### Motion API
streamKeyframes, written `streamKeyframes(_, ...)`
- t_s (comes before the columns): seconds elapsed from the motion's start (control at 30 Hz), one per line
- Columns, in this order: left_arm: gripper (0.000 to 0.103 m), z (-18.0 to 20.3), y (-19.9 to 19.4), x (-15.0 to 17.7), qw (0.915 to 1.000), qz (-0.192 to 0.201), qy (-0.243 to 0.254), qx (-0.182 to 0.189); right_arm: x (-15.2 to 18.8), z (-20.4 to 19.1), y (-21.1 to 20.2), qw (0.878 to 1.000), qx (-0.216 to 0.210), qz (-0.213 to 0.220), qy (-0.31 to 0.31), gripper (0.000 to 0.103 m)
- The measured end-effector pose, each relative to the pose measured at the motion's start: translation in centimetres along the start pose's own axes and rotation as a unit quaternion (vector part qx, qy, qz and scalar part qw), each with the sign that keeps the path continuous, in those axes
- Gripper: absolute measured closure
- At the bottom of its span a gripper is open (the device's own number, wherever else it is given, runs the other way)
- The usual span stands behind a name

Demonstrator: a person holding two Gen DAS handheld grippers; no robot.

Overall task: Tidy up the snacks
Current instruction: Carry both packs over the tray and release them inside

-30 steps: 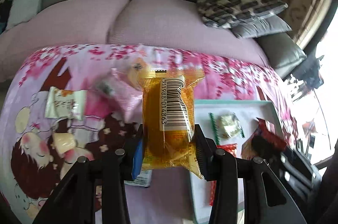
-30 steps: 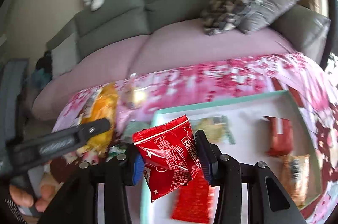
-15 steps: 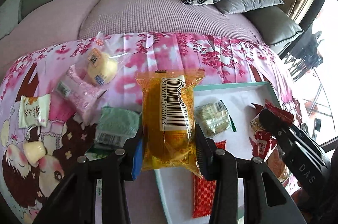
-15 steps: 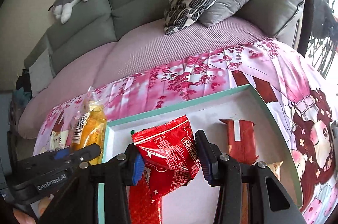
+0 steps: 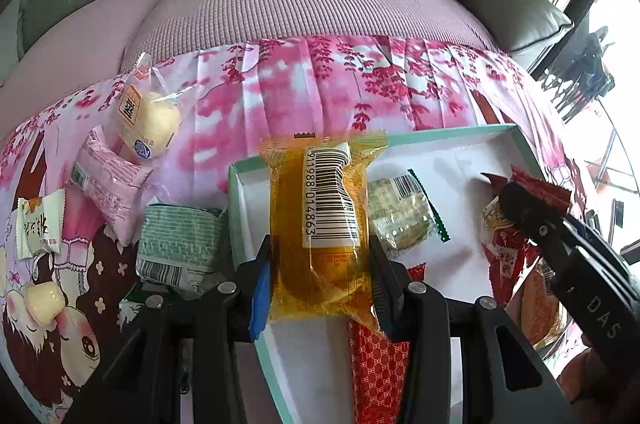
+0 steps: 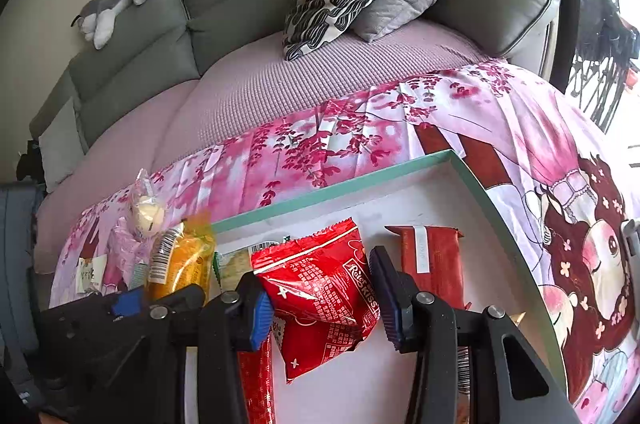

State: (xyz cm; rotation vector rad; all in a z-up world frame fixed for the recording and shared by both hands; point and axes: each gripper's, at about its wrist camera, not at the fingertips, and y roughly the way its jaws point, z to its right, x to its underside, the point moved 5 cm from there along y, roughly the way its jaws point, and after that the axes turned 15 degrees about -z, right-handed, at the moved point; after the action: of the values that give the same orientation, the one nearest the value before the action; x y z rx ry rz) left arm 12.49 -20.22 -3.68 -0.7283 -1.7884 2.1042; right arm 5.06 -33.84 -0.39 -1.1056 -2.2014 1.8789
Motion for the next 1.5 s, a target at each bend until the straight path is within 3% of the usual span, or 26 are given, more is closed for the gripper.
streamKeyframes(0.4,0.059,0.7,-0.3,0.0,0.9999,-0.001,0.011,-0.008,0.2,1.0,0.1,1.000,0.009,-0.003,0.013,0.056)
streamKeyframes(0.97,0.030,-0.4,-2.7,0.7,0.9999,0.009,-0.008,-0.012,0.4,0.2,0.6,1.000,0.023,-0.010,-0.006,0.055)
streamKeyframes(1.07,0.030,-1.2,-3.0,0.7,0.9996,0.010,-0.021,-0.015,0.4,0.2,0.8,1.000,0.023,-0.013,-0.006,0.043)
streamKeyframes(1.3,0.029,-2.8,-3.5,0.8,0.9986,0.015,-0.047,-0.018,0.6,-0.3,1.2,0.999,0.019,-0.023,-0.018,0.027)
streamKeyframes(1.37,0.026,-3.1,-3.6,0.8,0.9983,0.017,-0.052,-0.018,0.7,-0.4,1.2,0.999,0.021,-0.022,-0.023,0.015)
streamKeyframes(1.4,0.021,-3.2,-3.7,0.8,0.9982,0.019,-0.055,-0.019,0.7,-0.5,1.2,0.999,0.023,-0.022,-0.024,0.013)
streamKeyframes(1.5,0.020,-3.4,-3.8,0.8,0.9978,0.022,-0.058,-0.022,0.8,-0.4,1.2,0.999,0.024,-0.023,-0.024,0.005)
